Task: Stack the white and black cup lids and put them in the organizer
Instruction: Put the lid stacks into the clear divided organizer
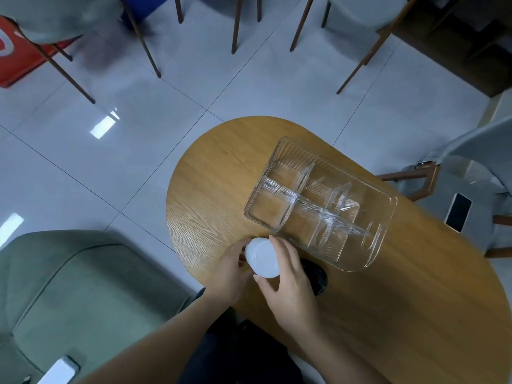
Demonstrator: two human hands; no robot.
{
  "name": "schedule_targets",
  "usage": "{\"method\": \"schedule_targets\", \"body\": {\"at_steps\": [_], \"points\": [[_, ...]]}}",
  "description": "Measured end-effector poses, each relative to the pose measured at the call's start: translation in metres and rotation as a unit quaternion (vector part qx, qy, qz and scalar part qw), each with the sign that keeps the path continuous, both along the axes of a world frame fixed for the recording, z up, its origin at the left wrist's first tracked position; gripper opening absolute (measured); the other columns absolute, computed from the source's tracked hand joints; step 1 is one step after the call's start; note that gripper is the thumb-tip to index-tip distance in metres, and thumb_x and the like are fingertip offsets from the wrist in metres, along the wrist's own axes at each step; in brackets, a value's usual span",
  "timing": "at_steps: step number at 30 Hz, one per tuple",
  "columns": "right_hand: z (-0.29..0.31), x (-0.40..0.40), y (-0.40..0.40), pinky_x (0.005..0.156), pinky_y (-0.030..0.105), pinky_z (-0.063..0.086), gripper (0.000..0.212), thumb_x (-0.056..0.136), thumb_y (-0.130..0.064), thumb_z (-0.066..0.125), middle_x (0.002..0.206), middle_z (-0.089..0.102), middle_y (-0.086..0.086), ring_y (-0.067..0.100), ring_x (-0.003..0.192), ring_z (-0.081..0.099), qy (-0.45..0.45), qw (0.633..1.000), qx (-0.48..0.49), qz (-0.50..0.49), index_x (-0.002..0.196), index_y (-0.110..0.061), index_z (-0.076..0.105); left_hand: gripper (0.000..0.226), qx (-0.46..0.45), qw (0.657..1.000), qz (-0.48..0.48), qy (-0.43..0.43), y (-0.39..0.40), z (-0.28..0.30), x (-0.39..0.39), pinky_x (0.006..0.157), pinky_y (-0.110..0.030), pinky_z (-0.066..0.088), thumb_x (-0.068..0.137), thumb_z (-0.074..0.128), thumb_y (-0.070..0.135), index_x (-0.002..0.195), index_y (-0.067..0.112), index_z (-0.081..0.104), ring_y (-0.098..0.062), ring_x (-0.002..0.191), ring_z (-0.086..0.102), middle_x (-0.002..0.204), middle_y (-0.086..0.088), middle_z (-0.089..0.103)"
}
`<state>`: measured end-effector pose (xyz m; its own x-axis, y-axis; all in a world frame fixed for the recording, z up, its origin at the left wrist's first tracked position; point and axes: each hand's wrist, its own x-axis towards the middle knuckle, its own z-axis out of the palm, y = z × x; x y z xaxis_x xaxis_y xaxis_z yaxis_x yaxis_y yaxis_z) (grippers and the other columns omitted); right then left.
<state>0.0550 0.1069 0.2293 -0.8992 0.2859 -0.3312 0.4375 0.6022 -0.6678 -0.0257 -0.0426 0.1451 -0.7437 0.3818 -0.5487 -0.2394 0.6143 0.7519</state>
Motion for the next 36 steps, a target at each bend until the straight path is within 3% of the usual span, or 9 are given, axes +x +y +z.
{"method": "schedule_targets", "body": {"at_steps": [2, 7, 12, 16, 20, 23, 25, 31, 36], "points": [[0.016, -0.003, 0.004, 0.12, 0.031, 0.048, 0.089, 0.1, -0.04, 0.078, 0.171, 0.027, -0.021, 0.008, 0.156, 0.038, 0.006, 1.0, 0.0, 0.002, 0.168, -0.047, 0.02, 0.06, 0.002, 1.0, 0.018, 0.002, -0.002, 0.013, -0.007, 0.107, -0.033, 0.06, 0.096, 0.086, 0.033, 0.149, 0.046, 0.06, 0.001, 0.125, 0.066, 0.137, 0.028, 0.068], [0.047, -0.026, 0.024, 0.109, 0.025, 0.046, 0.095, 0.096, -0.045, 0.081, 0.167, 0.036, -0.02, 0.004, 0.149, 0.041, 0.015, 1.0, 0.006, -0.021, 0.169, -0.045, 0.019, 0.065, 0.029, 0.997, 0.077, -0.002, 0.008, 0.047, -0.036, 0.114, -0.025, 0.054, 0.101, 0.068, -0.004, 0.148, 0.041, 0.058, 0.018, 0.121, 0.063, 0.131, 0.036, 0.065], [0.05, -0.059, 0.046, 0.1, 0.042, 0.057, 0.092, 0.089, -0.036, 0.09, 0.159, 0.044, -0.019, 0.009, 0.142, 0.048, 0.035, 0.999, 0.015, -0.032, 0.161, -0.041, 0.033, 0.061, 0.126, 0.969, 0.181, -0.114, 0.026, 0.054, -0.062, 0.122, -0.036, 0.052, 0.103, 0.059, -0.007, 0.157, 0.022, 0.061, 0.004, 0.129, 0.07, 0.142, 0.011, 0.076], [0.047, -0.078, 0.058, 0.1, 0.032, 0.049, 0.089, 0.09, -0.039, 0.089, 0.158, 0.043, -0.022, -0.007, 0.137, 0.04, 0.031, 0.999, 0.007, -0.013, 0.161, -0.041, 0.035, 0.062, 0.15, 0.953, 0.219, -0.143, 0.039, 0.049, -0.064, 0.121, -0.044, 0.053, 0.098, 0.059, -0.007, 0.146, 0.03, 0.071, 0.0, 0.132, 0.069, 0.141, 0.014, 0.076], [0.039, -0.088, 0.067, 0.107, 0.031, 0.046, 0.088, 0.091, -0.04, 0.089, 0.157, 0.045, -0.024, 0.003, 0.144, 0.045, 0.028, 1.0, 0.001, 0.002, 0.161, -0.043, 0.036, 0.065, 0.148, 0.967, 0.183, -0.094, 0.054, 0.047, -0.057, 0.114, -0.03, 0.056, 0.098, 0.072, 0.0, 0.152, 0.035, 0.063, 0.004, 0.135, 0.064, 0.142, 0.023, 0.07], [0.031, -0.094, 0.071, 0.107, 0.028, 0.043, 0.087, 0.091, -0.038, 0.089, 0.156, 0.045, -0.023, 0.001, 0.141, 0.045, 0.026, 1.0, 0.01, 0.007, 0.161, -0.044, 0.036, 0.068, 0.143, 0.974, 0.166, -0.065, 0.065, 0.043, -0.057, 0.102, -0.014, 0.055, 0.098, 0.082, 0.009, 0.154, 0.037, 0.055, 0.007, 0.132, 0.061, 0.143, 0.023, 0.065], [0.028, -0.098, 0.074, 0.106, 0.027, 0.041, 0.087, 0.092, -0.039, 0.088, 0.156, 0.045, -0.021, -0.002, 0.139, 0.043, 0.024, 1.0, 0.016, 0.01, 0.161, -0.044, 0.036, 0.071, 0.133, 0.977, 0.161, -0.05, 0.07, 0.04, -0.058, 0.097, -0.014, 0.054, 0.097, 0.086, 0.016, 0.156, 0.038, 0.054, 0.007, 0.127, 0.062, 0.142, 0.022, 0.065], [0.02, -0.099, 0.075, 0.11, 0.029, 0.043, 0.087, 0.09, -0.039, 0.089, 0.16, 0.047, -0.022, 0.003, 0.146, 0.045, 0.032, 0.999, 0.009, -0.004, 0.162, -0.041, 0.038, 0.068, 0.076, 0.991, 0.111, 0.015, 0.068, 0.032, -0.054, 0.113, -0.034, 0.053, 0.105, 0.078, 0.041, 0.164, 0.047, 0.044, -0.007, 0.137, 0.058, 0.145, 0.028, 0.062], [0.008, -0.101, 0.077, 0.11, 0.033, 0.044, 0.086, 0.088, -0.042, 0.09, 0.152, 0.046, -0.034, -0.002, 0.141, 0.043, 0.016, 0.999, -0.016, -0.031, 0.156, -0.049, 0.038, 0.06, 0.1, 0.988, 0.114, 0.03, 0.074, 0.038, -0.052, 0.112, -0.012, 0.041, 0.111, 0.071, 0.028, 0.16, 0.05, 0.043, 0.009, 0.142, 0.052, 0.149, 0.033, 0.056]]}}
